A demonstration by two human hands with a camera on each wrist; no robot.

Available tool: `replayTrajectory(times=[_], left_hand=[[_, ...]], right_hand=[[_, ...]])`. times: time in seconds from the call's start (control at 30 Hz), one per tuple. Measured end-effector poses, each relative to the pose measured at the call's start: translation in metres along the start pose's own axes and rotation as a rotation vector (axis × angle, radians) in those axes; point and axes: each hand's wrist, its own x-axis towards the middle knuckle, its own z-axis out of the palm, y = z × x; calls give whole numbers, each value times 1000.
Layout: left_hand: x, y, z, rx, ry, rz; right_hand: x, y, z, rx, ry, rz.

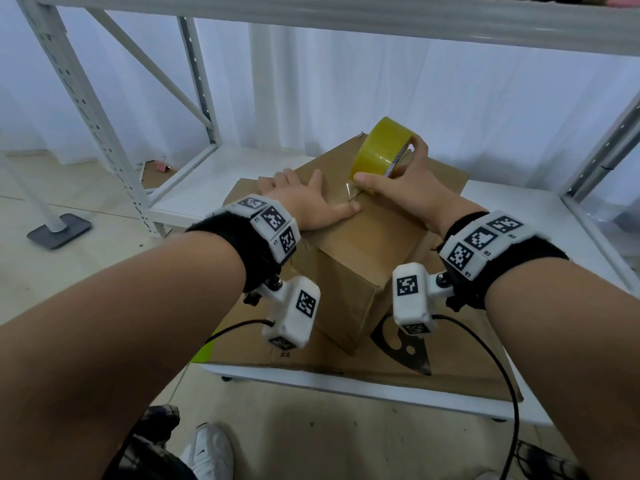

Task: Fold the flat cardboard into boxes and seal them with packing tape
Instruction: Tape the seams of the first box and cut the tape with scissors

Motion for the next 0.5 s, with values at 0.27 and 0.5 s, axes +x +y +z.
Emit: replayTrajectory(times=[0.27, 0.5], left_hand=[[-8, 18, 10, -23, -48, 11], [-9, 12, 6, -30, -60, 87]], right_hand=[[5, -22, -11, -98, -38, 14], [5, 15, -26, -449, 135, 170]])
